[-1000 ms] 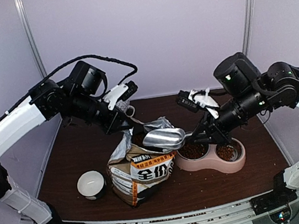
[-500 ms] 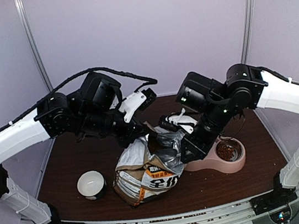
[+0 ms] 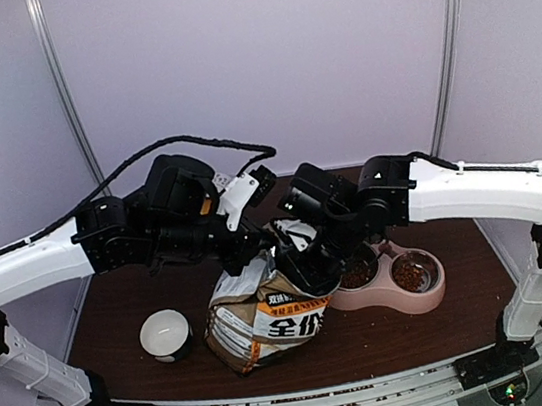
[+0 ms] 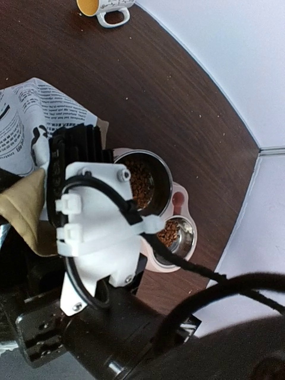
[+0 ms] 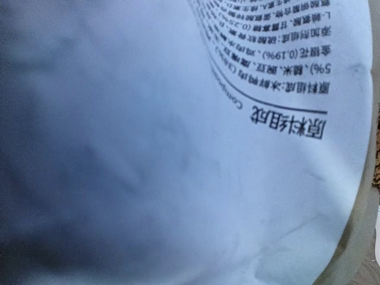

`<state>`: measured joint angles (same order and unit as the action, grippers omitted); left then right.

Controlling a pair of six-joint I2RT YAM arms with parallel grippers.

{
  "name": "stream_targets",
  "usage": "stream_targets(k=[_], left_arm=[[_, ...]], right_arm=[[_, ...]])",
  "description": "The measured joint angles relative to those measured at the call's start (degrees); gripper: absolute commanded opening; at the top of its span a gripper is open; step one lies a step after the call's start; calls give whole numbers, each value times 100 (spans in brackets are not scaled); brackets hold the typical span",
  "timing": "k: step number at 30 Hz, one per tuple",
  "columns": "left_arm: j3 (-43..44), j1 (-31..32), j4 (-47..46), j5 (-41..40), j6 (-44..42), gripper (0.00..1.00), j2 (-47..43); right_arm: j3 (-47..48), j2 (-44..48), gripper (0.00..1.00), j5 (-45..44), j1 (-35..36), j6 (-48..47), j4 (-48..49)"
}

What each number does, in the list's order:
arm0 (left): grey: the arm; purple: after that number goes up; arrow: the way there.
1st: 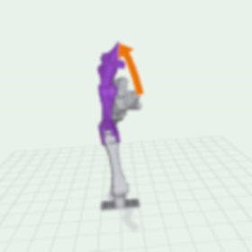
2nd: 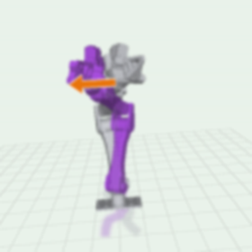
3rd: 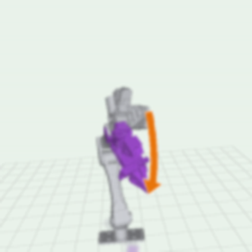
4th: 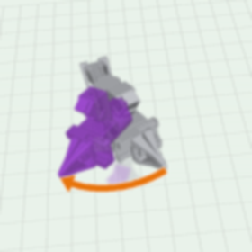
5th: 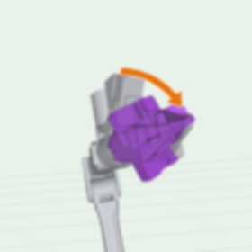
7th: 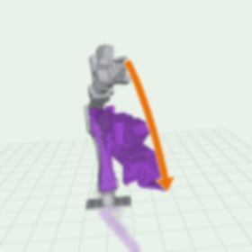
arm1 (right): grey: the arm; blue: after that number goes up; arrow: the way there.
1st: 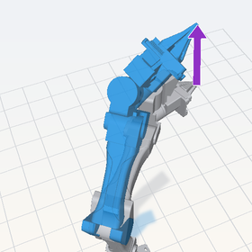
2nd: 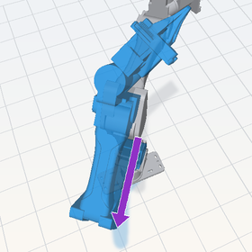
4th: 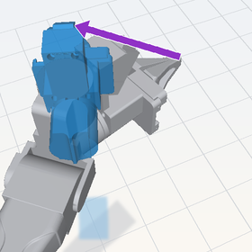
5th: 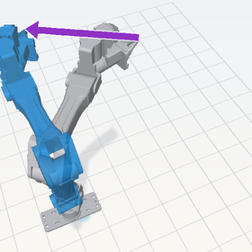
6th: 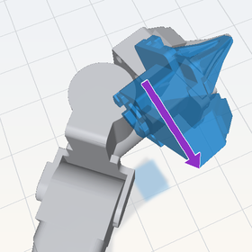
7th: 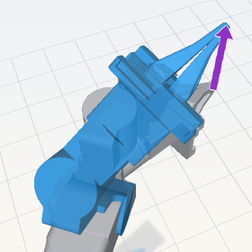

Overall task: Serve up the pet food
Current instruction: Insert the spatula into the pet food bag, then collect the pet food from the pet food bag.

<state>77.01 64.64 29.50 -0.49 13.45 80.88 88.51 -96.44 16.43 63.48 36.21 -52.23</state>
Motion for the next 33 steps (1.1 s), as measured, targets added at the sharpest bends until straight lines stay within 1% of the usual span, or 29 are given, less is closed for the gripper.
stream_targets(k=[7, 13, 18, 22, 33], left_arm=[[-144, -81, -83, -101, 168, 0, -96], [-190, -81, -127, -166, 289, 0, -131], [-190, -74, -149, -216, 365, 0, -133], [-190, -72, -146, -282, 428, 0, -138], [-68, -173, -4, -332, 553, 0, -138]], right_arm=[[160, -203, 0, -638, 136, 313, 238], [-199, -37, 0, -1165, 208, 238, 804], [-732, 278, 0, -1458, 223, -35, 1453], [-944, 396, 0, -1596, 227, -317, 1777], [-1172, 710, 0, -1707, 227, -1060, 2063]])
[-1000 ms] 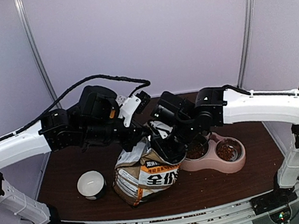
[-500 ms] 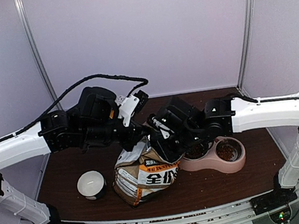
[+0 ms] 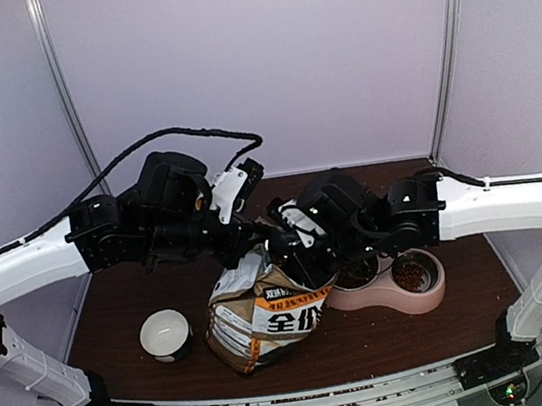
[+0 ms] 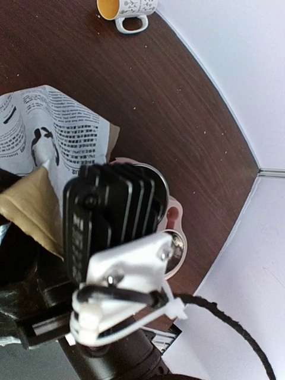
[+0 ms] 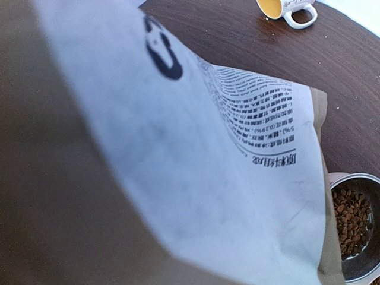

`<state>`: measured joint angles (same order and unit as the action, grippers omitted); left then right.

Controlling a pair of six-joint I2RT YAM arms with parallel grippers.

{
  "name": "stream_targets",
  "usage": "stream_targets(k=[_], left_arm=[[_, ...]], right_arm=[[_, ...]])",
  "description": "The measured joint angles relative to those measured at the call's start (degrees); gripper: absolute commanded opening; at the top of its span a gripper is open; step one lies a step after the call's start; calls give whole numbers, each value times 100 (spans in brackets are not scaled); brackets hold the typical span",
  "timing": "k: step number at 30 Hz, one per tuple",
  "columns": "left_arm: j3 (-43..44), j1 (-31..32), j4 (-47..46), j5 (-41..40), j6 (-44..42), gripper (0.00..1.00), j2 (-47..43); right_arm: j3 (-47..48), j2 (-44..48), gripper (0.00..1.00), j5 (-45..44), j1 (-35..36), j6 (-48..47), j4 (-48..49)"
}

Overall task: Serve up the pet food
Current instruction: Collect the pet food from the pet food bag.

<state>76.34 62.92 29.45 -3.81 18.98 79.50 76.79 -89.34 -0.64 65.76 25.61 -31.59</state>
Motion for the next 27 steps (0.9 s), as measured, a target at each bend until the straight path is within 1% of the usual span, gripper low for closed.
stream_targets(k=[8, 15, 22, 27], left_arm=[[155, -214, 238, 131, -9, 0, -13], [227, -402, 448, 122, -22, 0, -15], [256, -420, 544, 55, -48, 0, -55], [256, -446, 623, -20, -61, 0, -111]], right_arm=[[-131, 413, 0, 542, -28, -568, 31], [-146, 706, 0, 1078, -50, -837, -166], [-155, 1049, 0, 1290, -61, -1008, -581], [-407, 1438, 0, 1290, -70, -1117, -588]])
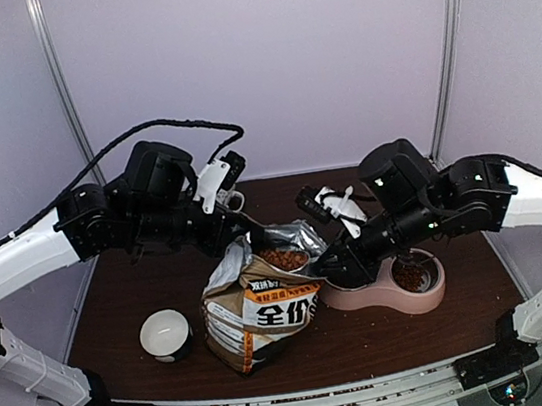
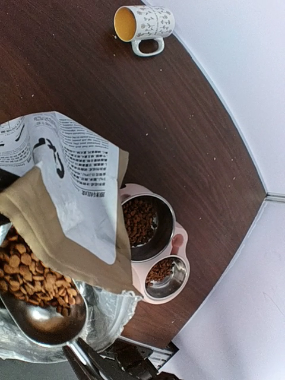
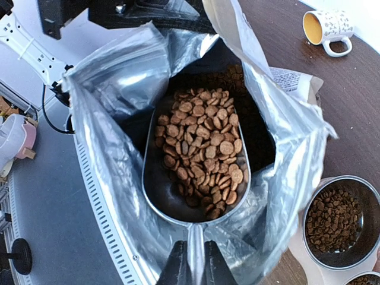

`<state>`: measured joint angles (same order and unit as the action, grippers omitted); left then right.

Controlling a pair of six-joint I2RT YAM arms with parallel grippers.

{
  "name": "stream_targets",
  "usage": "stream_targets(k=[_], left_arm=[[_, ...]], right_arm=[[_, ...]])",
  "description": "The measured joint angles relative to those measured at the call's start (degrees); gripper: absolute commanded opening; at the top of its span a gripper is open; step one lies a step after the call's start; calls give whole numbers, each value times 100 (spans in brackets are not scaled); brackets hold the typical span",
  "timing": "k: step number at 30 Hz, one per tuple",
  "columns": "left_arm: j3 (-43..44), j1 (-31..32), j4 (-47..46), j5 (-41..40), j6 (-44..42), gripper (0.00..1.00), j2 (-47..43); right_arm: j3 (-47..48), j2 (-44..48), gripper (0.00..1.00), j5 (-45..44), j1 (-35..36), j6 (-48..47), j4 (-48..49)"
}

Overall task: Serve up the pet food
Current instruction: Collect the pet food from the pet food bag.

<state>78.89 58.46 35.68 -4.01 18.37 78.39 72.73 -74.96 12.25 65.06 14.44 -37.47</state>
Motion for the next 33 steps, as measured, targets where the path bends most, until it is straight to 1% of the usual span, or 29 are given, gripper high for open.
stream_targets(k=[7, 18, 22, 27, 33], left_arm=[[0, -101, 63, -28, -2, 0, -24], [0, -116, 90, 2, 4, 0, -52], [0, -138, 92, 22, 28, 0, -66], [-2, -162, 92, 63, 72, 0, -70], [0, -243, 101, 162, 146, 0, -72]], right_arm=[[-533, 710, 0, -66, 96, -321, 260], [-721, 778, 0, -337, 238, -881, 529], [-1049, 846, 0, -590, 330, -1029, 925], [-1696, 1123, 0, -837, 396, -1062, 1703], [-2153, 1239, 0, -1123, 518, -1062, 2472]])
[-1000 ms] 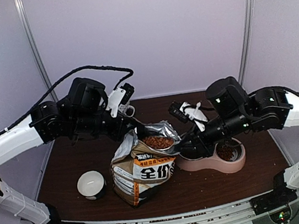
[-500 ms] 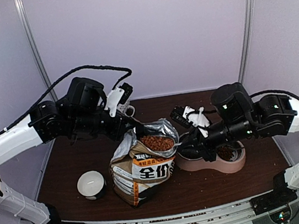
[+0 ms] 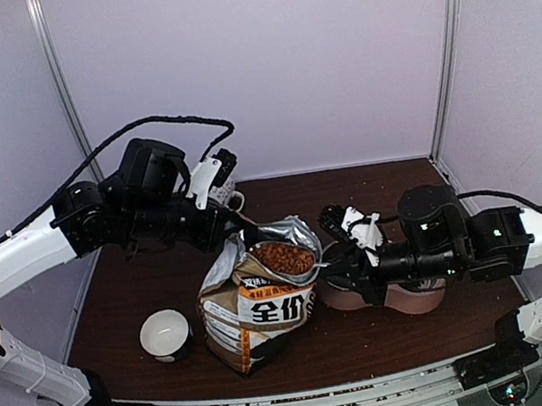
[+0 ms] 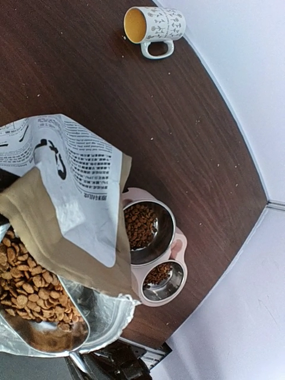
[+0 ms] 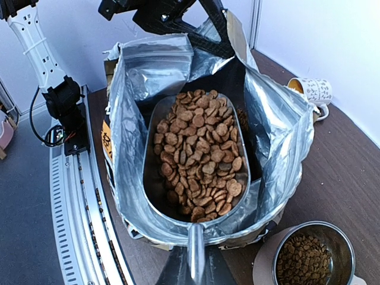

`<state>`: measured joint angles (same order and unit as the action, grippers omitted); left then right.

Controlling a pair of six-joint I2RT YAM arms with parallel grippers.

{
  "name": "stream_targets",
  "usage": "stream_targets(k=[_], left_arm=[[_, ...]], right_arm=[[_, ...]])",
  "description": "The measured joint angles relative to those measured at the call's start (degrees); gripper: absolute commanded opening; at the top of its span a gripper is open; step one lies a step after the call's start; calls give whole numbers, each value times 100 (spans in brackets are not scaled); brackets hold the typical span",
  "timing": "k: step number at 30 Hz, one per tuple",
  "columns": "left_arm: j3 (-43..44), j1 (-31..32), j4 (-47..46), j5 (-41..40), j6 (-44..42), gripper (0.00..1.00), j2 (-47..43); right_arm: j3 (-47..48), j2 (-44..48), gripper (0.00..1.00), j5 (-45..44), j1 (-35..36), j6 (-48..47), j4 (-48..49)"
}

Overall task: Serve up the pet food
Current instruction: Collect the pet food from the pet food bag.

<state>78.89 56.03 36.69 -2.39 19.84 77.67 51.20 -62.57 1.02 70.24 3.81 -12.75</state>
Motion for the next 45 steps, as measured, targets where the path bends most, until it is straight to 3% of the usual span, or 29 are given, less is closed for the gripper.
stream_targets(k=[7, 18, 29, 45], left_arm=[[-2, -46, 7, 57, 111, 0, 0], [-17, -173, 24, 205, 337, 0, -37], [-35, -243, 4, 271, 435, 0, -39], [-61, -286, -17, 284, 457, 0, -44]], right_arm=[[-284, 20, 0, -431, 175, -87, 590], [-216, 452, 0, -649, 278, -46, 527], [197, 852, 0, -647, 278, 197, -192], [839, 1364, 0, -1665, -107, 673, -1628]])
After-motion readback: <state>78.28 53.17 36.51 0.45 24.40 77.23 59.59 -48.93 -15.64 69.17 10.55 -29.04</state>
